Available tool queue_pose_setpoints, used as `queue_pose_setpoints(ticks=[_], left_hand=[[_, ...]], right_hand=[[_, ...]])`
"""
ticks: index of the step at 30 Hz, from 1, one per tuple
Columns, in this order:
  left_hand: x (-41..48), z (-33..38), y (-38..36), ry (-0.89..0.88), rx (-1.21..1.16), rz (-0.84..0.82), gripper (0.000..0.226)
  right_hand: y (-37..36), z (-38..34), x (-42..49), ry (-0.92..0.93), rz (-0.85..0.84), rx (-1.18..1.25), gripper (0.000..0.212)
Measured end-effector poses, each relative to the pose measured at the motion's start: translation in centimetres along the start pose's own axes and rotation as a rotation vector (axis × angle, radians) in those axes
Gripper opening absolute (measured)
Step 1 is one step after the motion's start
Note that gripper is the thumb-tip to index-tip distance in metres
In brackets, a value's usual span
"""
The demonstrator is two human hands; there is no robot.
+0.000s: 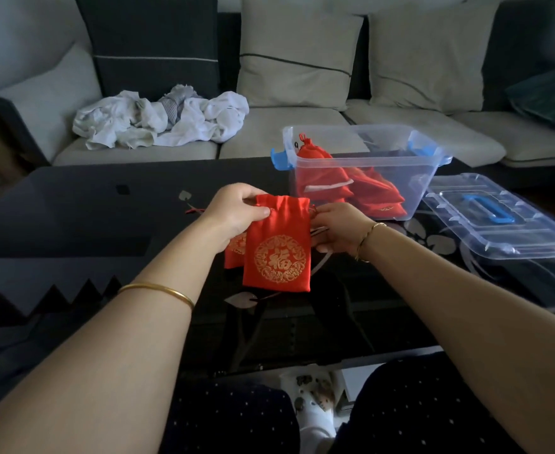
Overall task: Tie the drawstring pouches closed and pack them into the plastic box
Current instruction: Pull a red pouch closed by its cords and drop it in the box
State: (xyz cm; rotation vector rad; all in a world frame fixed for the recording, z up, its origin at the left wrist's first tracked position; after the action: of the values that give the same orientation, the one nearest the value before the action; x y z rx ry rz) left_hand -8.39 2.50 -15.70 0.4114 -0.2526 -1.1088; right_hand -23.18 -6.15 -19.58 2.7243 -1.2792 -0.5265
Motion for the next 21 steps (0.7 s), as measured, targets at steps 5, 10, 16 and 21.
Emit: queue_pose_setpoints(ticks=[5,10,16,21], left_hand=[[0.0,-0.2,0.0,0.007,0.002,0.004,0.020],[0.0,-0.4,0.1,0.024,0.033,-0.009,0.021],[-0.5,0.0,-0.1,-0.054,0.351,-0.059,0.034],[-0.9,0.5,0.3,-0.091,0.591,0.032,0.012]], right_hand=[[1.5,-0.3,-0.6,0.072,0.013,0.010,0.018],[1.7,-0.8,-1.2,0.083,-0.005,0.036,0.022],[2.2,-1.0,-1.6,0.096,0.102,0.056,0.032],[2.7,-0.9,-1.3,0.096,0.211,0.113,0.034]])
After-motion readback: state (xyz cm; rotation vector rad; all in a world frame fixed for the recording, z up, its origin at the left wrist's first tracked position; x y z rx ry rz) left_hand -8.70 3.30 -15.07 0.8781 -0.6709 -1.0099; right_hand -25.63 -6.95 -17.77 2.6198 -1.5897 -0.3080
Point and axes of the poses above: each hand's wrist, its own x-axis towards the middle knuckle, its own y-axis out of the back of the hand, z = x × y, the point moved 6 cm from there along x, towards the middle knuckle, and after that the axes turned 2 degrees about -z, right-handed, at the moved point
